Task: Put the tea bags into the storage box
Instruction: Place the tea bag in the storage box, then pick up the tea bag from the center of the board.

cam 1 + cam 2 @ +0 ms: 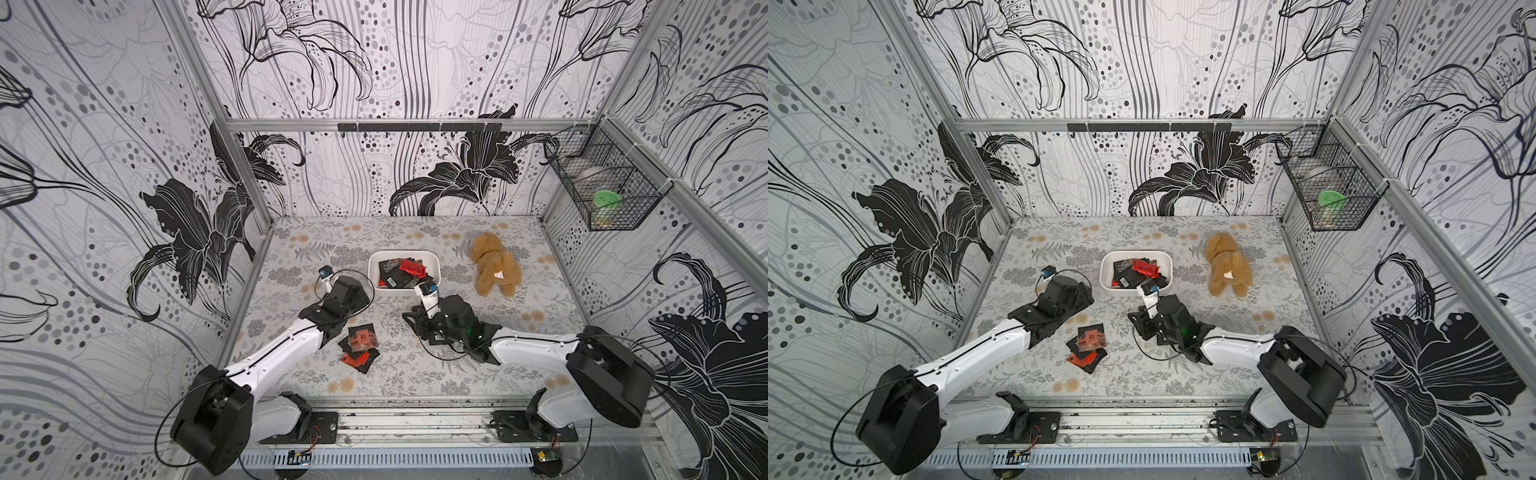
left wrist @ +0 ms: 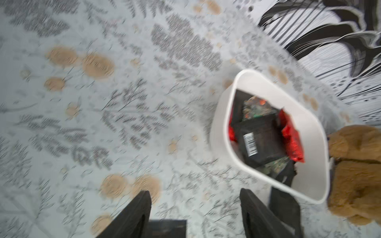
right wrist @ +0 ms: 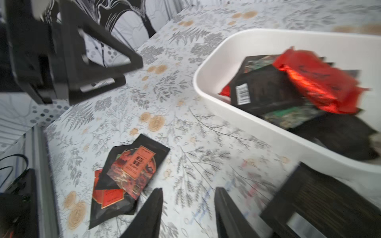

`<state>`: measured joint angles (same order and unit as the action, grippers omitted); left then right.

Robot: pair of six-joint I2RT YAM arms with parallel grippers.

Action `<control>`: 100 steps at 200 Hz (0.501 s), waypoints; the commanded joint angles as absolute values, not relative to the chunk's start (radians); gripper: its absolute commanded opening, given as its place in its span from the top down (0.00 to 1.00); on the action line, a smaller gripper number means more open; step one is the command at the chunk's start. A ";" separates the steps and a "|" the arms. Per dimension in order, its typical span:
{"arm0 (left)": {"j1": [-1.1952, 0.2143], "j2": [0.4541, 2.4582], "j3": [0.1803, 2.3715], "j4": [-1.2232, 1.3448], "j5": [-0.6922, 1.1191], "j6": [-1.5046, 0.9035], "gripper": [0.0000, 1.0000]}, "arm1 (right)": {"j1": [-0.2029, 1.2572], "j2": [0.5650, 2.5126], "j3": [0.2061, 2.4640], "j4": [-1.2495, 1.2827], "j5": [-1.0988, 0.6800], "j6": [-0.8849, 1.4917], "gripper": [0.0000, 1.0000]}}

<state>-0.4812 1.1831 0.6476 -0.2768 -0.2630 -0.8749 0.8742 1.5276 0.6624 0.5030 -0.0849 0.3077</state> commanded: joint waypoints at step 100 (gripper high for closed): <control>-0.422 1.008 0.328 -0.064 -0.049 -1.008 0.52 | 0.968 1.957 1.093 0.144 -0.278 0.257 0.74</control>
